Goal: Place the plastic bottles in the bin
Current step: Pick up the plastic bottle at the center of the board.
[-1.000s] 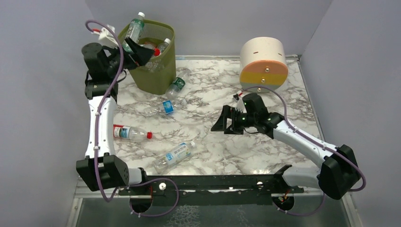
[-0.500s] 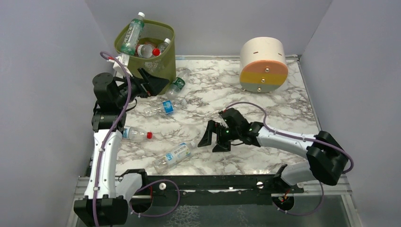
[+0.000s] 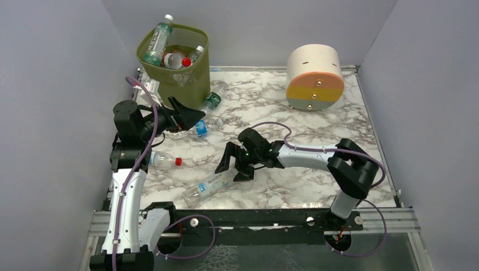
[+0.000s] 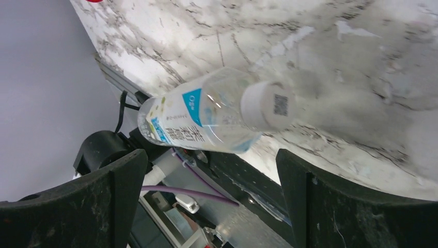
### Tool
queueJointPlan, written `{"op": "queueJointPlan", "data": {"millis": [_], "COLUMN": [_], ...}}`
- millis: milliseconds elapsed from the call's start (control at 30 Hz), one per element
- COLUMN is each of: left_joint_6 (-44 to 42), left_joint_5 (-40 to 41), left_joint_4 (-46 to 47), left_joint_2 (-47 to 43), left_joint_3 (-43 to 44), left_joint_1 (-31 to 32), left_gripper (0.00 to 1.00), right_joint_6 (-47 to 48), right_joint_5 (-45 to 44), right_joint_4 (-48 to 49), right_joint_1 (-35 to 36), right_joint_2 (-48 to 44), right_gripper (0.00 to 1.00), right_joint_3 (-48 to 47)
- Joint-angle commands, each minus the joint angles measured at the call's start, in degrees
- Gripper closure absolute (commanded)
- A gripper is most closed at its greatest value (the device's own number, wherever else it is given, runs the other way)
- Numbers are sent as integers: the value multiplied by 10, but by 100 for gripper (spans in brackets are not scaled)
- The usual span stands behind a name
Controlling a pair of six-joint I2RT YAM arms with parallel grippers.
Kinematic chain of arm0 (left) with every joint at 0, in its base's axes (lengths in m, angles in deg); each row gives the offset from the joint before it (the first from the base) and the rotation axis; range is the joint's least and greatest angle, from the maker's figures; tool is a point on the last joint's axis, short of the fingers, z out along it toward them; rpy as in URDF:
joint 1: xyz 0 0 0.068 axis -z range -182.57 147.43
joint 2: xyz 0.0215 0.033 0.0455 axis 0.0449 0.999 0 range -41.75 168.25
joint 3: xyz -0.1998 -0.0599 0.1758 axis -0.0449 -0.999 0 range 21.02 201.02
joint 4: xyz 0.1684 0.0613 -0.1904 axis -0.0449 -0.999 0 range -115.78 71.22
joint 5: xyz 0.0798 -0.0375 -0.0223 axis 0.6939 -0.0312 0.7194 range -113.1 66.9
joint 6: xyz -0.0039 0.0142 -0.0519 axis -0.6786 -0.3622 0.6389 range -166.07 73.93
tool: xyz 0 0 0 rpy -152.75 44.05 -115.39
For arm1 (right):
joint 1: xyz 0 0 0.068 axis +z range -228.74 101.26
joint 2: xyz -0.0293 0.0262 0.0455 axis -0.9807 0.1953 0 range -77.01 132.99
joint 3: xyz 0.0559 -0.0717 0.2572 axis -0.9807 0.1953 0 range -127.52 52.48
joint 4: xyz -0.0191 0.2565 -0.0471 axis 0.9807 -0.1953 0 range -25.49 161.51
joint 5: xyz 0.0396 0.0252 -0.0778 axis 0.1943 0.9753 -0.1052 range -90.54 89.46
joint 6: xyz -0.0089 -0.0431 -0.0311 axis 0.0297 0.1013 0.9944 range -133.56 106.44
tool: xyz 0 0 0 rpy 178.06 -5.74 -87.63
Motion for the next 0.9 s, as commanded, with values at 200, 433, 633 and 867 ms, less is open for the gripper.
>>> {"op": "queueJointPlan", "data": {"millis": [200,433,633,867], "left_joint_6": [-17,-21,-24,-26], "left_joint_5": [-30,-34,-38,-38], "left_joint_4": [-13,-13,-14,-14], "left_joint_2": [-24,-25,-27,-28], "left_joint_3": [-10,-12,-18,-19], "left_joint_1": [0,0,1,0], "left_gripper": [1,1,1,1], "right_joint_6": [-41,-46,-48,-48], "right_joint_5": [-9,-8,-2,-2], "right_joint_4": [2,-3,-11,-20], "right_joint_1": [33,39,39,39], "right_joint_2": [74,104,136,168], "right_gripper": [1,1,1,1], "right_joint_3": [-70,-91,-113,-135]}}
